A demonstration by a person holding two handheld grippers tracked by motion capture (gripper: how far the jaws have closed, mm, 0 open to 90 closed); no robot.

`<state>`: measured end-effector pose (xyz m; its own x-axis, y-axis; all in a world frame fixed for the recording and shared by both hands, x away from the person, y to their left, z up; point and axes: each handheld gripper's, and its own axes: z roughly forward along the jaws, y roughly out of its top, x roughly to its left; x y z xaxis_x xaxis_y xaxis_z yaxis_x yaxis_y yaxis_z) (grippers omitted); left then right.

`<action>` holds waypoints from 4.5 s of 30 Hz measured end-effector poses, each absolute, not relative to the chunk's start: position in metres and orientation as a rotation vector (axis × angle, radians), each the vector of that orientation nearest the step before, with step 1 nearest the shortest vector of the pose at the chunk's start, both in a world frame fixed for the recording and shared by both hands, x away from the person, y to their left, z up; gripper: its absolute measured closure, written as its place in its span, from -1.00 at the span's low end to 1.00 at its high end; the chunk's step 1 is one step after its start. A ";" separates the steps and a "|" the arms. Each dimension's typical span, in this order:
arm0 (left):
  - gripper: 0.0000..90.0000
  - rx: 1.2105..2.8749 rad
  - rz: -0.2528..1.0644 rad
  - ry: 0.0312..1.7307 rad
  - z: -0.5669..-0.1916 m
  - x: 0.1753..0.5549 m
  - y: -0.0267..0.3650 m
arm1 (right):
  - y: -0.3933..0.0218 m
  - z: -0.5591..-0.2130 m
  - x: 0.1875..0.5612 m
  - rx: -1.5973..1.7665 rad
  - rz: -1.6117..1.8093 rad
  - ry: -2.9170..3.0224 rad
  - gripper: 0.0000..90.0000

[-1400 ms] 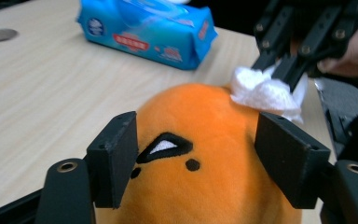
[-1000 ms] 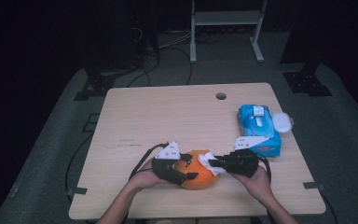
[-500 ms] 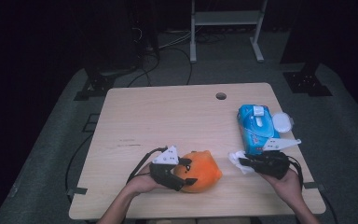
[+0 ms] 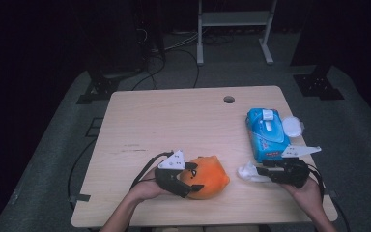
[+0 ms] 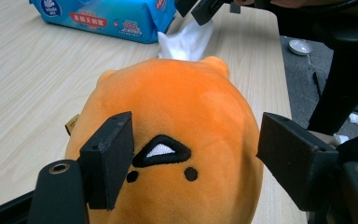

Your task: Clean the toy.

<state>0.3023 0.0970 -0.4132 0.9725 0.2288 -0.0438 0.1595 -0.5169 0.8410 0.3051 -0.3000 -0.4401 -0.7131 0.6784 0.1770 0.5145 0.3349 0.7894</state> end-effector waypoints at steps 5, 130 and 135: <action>-0.43 2.124 0.088 0.276 -0.412 0.303 0.098 | -0.302 -0.439 0.303 1.082 1.371 2.389 0.05; -0.10 2.036 0.305 0.516 -0.409 0.399 0.094 | -0.286 -0.429 0.300 0.970 1.409 2.337 -0.24; -0.18 2.024 0.313 0.506 -0.399 0.394 0.097 | -0.285 -0.430 0.300 0.969 1.403 2.340 -0.25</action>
<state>0.3936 0.0970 -0.3993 0.8798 0.4752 0.0095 0.2208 -0.4264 0.8772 0.3002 -0.2855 -0.4302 -0.7491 0.6511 0.1222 0.4145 0.3167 0.8532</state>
